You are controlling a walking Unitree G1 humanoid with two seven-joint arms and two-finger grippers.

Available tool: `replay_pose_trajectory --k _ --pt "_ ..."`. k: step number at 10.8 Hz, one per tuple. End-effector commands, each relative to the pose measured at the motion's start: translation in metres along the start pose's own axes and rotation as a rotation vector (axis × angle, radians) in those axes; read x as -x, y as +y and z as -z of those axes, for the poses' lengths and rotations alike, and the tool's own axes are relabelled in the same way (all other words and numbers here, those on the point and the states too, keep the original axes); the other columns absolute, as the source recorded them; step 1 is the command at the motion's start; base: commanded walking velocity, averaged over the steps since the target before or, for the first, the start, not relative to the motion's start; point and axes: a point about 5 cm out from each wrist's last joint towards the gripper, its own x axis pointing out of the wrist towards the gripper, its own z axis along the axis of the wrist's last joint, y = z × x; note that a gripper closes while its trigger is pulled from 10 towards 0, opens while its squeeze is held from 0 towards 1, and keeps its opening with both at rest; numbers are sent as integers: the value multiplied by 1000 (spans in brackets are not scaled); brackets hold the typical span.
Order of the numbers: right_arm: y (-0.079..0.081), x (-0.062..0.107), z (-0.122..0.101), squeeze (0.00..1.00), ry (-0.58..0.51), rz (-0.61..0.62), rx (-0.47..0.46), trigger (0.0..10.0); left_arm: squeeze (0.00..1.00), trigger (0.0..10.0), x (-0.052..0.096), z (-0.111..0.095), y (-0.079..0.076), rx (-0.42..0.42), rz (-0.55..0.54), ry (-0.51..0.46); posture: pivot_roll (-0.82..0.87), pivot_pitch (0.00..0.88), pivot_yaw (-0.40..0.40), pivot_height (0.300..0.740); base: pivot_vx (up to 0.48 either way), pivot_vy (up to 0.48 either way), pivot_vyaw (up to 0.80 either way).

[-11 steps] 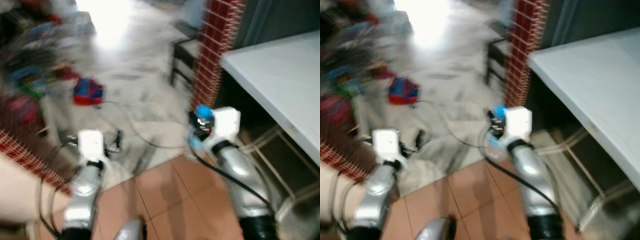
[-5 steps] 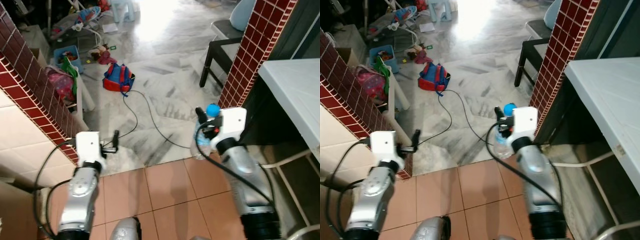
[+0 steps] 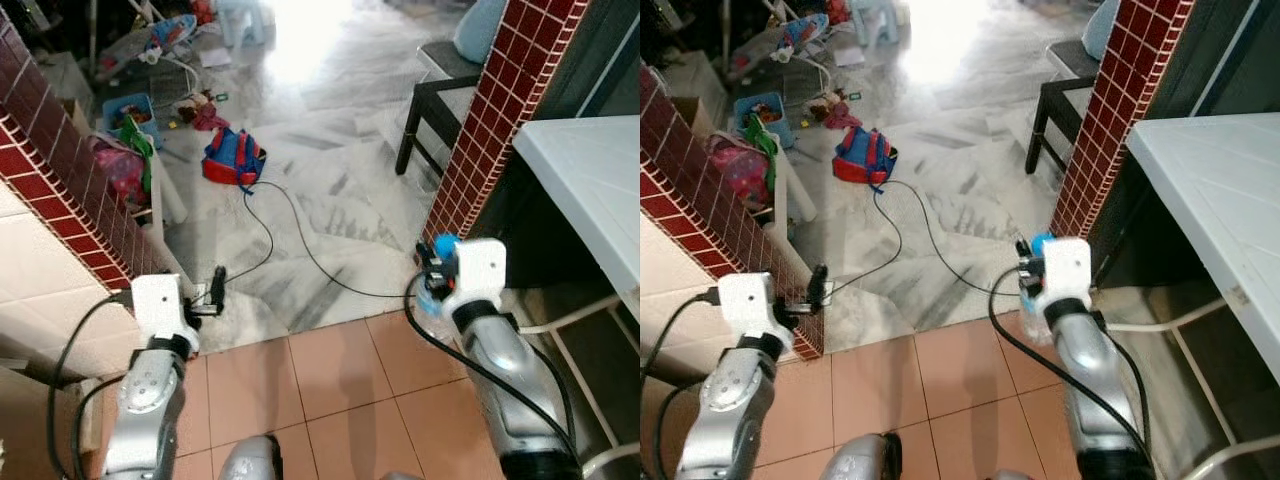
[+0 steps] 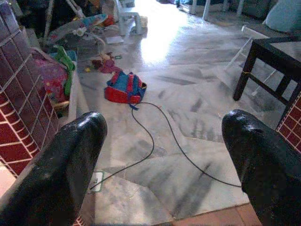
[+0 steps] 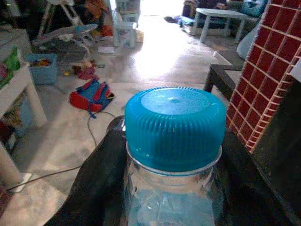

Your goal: Restocking fridge

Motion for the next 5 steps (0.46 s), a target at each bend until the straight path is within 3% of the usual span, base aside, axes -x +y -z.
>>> replay_pose_trajectory --k 1,4,5 --pt "7 -6 -14 0 -62 -37 19 10000 0 10000 -3 -5 0 -2 7 -7 56 58 25 740 0 0 800" --pt "5 -8 -14 0 -58 -21 -16 10000 0 10000 -3 -4 -1 2 4 3 58 62 20 740 0 0 800" --pt "2 -8 -13 0 -44 27 -54 10000 0 10000 -2 -4 0 1 3 9 57 65 23 740 0 0 0"
